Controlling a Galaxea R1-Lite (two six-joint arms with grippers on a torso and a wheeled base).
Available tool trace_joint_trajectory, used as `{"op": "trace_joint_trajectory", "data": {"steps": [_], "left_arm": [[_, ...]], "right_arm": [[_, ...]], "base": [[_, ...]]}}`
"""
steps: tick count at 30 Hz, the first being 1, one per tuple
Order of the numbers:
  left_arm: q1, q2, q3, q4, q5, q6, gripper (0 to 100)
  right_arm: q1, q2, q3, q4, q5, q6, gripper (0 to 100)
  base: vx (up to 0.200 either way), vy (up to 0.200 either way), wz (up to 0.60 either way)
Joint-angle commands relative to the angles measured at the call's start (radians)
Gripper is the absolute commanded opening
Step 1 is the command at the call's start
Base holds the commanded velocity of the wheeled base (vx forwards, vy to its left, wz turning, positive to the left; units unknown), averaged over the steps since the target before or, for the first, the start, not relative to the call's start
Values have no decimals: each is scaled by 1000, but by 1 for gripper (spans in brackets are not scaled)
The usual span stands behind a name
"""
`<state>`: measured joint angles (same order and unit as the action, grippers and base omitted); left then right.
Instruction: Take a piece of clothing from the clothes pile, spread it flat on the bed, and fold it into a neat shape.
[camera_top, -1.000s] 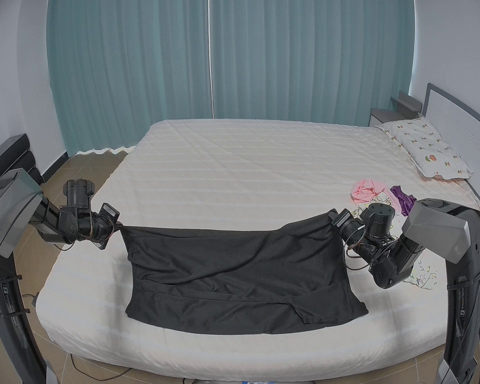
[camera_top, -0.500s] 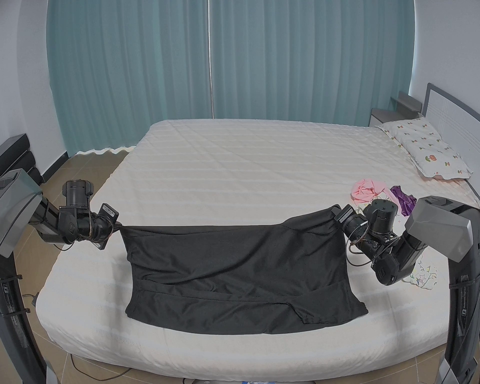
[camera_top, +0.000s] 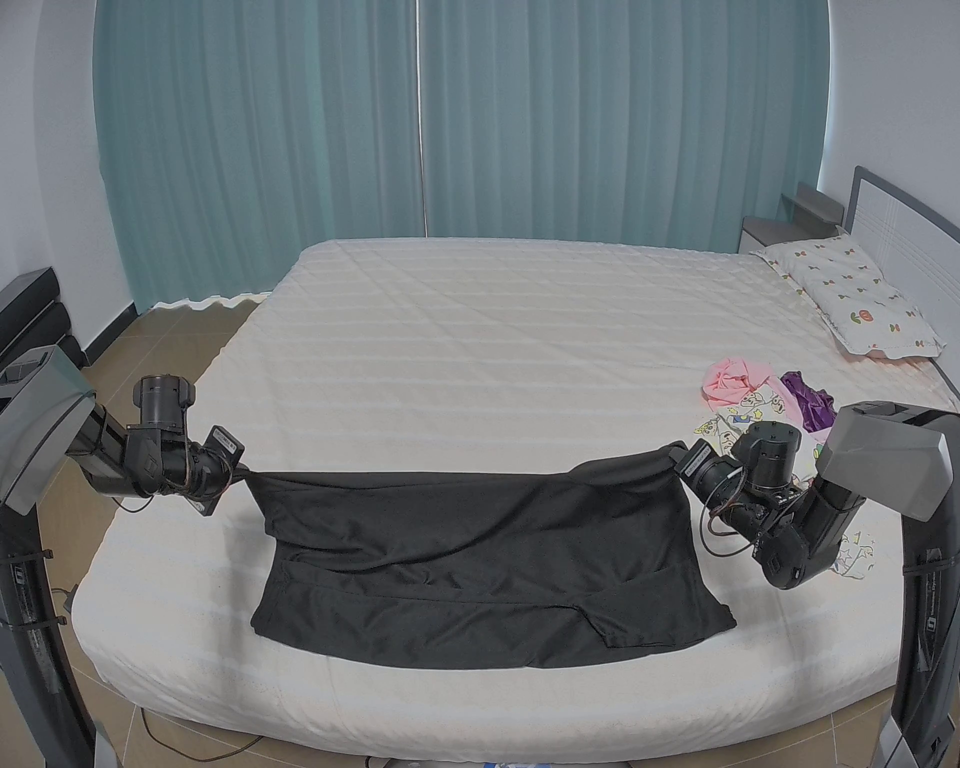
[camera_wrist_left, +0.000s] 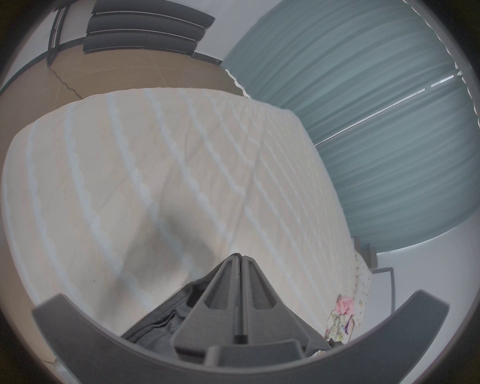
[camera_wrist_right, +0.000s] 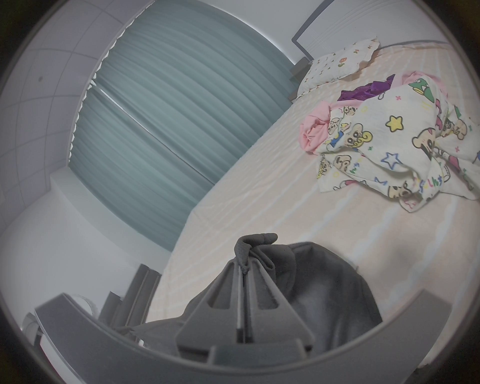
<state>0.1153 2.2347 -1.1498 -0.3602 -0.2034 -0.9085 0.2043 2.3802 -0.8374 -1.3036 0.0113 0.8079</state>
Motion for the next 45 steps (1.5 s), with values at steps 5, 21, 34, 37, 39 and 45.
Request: {"op": "trace_joint_trajectory", "data": {"steps": [5, 21, 34, 37, 39, 45], "left_arm": [[1, -1, 125, 18, 7, 137, 0], [-28, 13, 254, 78, 85, 327, 0], [-37, 0, 283, 115, 119, 350, 100], [-32, -26, 306, 115, 119, 344, 100], [-20, -53, 323, 115, 111, 336, 100], [14, -129, 315, 115, 16, 212, 100]], "right_arm": [[4, 4, 147, 1, 21, -93, 0], [30, 70, 304, -9, 10, -329, 0], [18, 31, 347, -83, 7, -335, 100], [-9, -7, 380, -121, 7, -334, 100], [-31, -44, 393, -126, 12, -332, 100], [-32, -111, 353, -103, 18, -332, 100]], "base": [[0, 0, 0], [0, 0, 0], [0, 0, 0], [0, 0, 0], [0, 0, 0], [0, 0, 0]]}}
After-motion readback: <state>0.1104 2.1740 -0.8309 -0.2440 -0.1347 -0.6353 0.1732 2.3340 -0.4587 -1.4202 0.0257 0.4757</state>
